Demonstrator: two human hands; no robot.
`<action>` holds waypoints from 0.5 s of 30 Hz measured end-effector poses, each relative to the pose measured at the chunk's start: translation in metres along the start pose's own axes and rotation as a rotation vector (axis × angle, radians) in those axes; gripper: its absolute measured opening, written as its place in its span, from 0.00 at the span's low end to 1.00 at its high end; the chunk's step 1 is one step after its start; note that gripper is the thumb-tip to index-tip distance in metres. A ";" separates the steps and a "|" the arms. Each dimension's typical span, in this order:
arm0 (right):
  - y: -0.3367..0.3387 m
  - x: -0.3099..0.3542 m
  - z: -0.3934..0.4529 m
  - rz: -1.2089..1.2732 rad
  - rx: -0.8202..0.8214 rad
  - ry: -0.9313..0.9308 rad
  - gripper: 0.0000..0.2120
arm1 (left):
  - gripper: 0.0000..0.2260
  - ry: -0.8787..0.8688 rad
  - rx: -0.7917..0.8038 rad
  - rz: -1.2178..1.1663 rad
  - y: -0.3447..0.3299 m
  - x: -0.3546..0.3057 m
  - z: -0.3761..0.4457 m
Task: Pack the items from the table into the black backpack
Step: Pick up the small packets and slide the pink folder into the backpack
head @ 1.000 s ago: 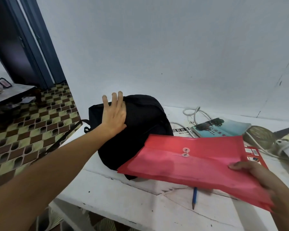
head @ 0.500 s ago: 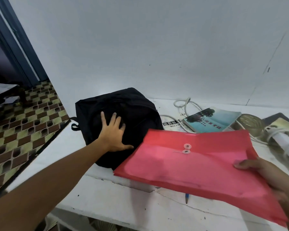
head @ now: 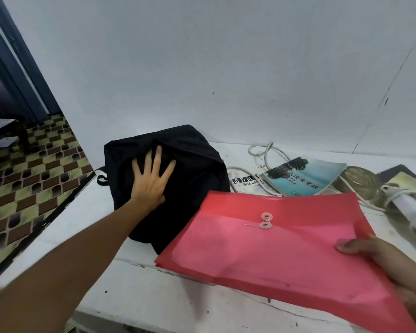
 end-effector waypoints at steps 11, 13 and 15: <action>-0.045 0.006 0.023 -0.004 0.051 -0.013 0.19 | 0.43 -0.130 0.075 -0.245 -0.004 0.003 0.025; -0.052 0.011 0.031 0.013 0.056 -0.006 0.17 | 0.41 -0.122 0.039 -0.290 0.014 0.015 0.033; -0.061 0.017 0.037 0.025 0.046 -0.007 0.14 | 0.40 -0.127 0.013 -0.329 0.027 0.026 0.039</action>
Point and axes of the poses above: each hand's wrist, its own z-axis towards the middle knuckle, its own y-axis out of the back of the hand, x = y × z, the point moved 10 cm from there along z, towards the middle knuckle, and after that the axes turned 1 degree about y, right-handed, at the moved point
